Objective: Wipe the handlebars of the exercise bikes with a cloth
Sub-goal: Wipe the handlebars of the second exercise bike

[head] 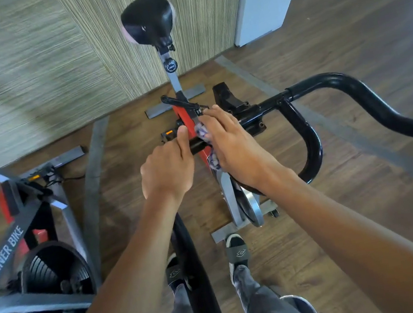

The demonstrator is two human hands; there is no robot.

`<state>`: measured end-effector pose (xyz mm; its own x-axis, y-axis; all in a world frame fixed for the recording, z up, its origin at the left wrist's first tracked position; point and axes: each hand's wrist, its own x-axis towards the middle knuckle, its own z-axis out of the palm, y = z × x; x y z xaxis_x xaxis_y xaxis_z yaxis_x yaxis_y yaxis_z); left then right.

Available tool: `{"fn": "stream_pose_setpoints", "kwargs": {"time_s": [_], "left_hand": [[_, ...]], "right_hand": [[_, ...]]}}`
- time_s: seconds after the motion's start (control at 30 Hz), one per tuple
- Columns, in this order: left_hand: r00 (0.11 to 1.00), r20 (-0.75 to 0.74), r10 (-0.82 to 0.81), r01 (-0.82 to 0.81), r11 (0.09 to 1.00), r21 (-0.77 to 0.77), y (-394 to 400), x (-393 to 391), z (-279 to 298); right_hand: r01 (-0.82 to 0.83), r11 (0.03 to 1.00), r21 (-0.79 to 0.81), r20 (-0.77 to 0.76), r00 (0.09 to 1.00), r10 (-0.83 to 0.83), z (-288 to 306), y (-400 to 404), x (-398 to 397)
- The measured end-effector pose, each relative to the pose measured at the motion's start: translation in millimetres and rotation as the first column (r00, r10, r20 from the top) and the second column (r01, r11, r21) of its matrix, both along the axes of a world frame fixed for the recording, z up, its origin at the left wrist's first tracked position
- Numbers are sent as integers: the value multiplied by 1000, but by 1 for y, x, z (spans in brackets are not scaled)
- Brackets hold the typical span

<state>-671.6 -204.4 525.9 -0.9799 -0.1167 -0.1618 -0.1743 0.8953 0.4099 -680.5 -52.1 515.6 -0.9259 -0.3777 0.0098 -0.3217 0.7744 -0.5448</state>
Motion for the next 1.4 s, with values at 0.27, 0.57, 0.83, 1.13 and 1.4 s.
{"fn": "stream_pose_setpoints", "kwargs": {"time_s": [0.27, 0.57, 0.83, 1.13, 1.4], "left_hand": [[1000, 2, 11, -11, 988, -155, 6, -5, -3], [1000, -19, 17, -20, 982, -188, 8, -8, -3], [1000, -24, 3, -8, 983, -183, 6, -9, -5], [999, -30, 20, -25, 982, -188, 7, -9, -7], [999, -45, 26, -32, 991, -132, 3, -10, -9]], "right_hand": [[495, 868, -42, -106, 861, -497, 8, 43, -29], [507, 839, 199, -348, 837, -423, -8, 58, -53], [348, 901, 258, -124, 937, -326, 10, 89, -68], [8, 998, 59, -282, 959, 9, 0, 10, -21], [-62, 960, 274, -161, 981, 110, 2, 0, -18]]}}
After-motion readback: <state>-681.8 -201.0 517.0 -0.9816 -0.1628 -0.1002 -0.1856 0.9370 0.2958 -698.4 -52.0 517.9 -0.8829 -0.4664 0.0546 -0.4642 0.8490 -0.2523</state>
